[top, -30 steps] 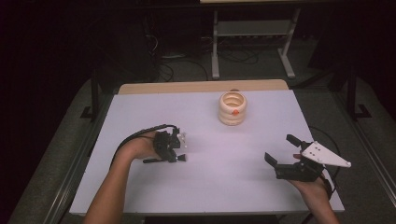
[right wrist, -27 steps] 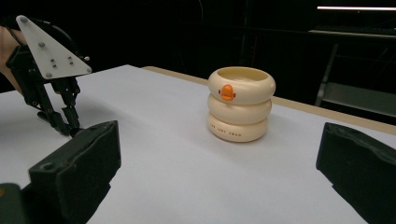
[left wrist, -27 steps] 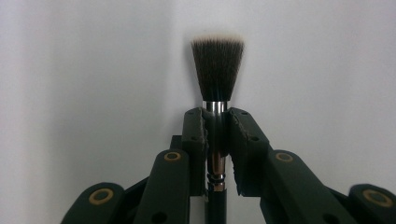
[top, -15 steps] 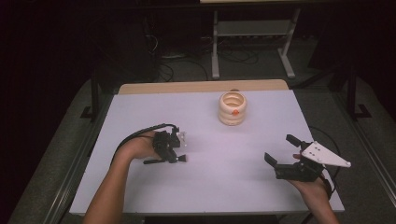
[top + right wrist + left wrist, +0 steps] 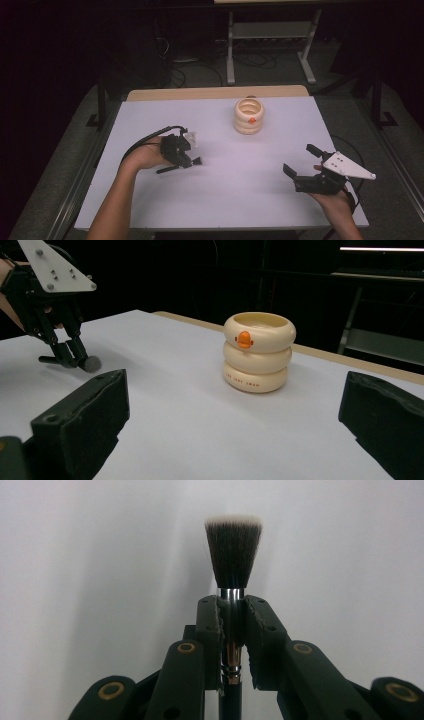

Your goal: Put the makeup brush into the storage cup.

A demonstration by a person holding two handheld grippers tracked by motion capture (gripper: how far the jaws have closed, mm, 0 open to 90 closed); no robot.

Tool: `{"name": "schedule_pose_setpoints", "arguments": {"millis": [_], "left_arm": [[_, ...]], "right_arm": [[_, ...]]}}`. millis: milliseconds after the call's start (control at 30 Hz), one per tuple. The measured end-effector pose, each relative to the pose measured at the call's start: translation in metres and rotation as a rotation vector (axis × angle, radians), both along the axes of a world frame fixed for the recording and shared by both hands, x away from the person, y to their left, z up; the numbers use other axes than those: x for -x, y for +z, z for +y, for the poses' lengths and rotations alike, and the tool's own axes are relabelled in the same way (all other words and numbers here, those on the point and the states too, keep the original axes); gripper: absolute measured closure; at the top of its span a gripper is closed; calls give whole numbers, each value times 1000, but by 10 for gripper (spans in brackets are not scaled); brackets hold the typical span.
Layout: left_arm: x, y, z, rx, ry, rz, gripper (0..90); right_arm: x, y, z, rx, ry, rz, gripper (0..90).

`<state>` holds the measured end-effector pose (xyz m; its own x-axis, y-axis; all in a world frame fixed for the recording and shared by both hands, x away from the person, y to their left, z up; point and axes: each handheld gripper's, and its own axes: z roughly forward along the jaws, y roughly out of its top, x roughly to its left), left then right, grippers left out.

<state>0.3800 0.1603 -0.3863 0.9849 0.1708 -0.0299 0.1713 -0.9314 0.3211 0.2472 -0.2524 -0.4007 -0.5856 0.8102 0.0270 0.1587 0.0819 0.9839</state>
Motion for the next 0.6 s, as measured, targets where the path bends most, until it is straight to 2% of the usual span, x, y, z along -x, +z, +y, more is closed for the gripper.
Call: {"name": "schedule_pose_setpoints", "arguments": {"millis": [267,433,567,600], "left_arm": [[1,1,9,125,61,3,776],[2,4,14,170,85,-17,776],[5,7,17,218,105,-47,776],[6,7,18,233,114,-44,776]], "right_arm": [[-1,0,1,0,4,3,0],[-1,0,2,1,9,6,0],[-1,0,2,2,9,5,0],[-1,0,2,4,9,1,0]]}}
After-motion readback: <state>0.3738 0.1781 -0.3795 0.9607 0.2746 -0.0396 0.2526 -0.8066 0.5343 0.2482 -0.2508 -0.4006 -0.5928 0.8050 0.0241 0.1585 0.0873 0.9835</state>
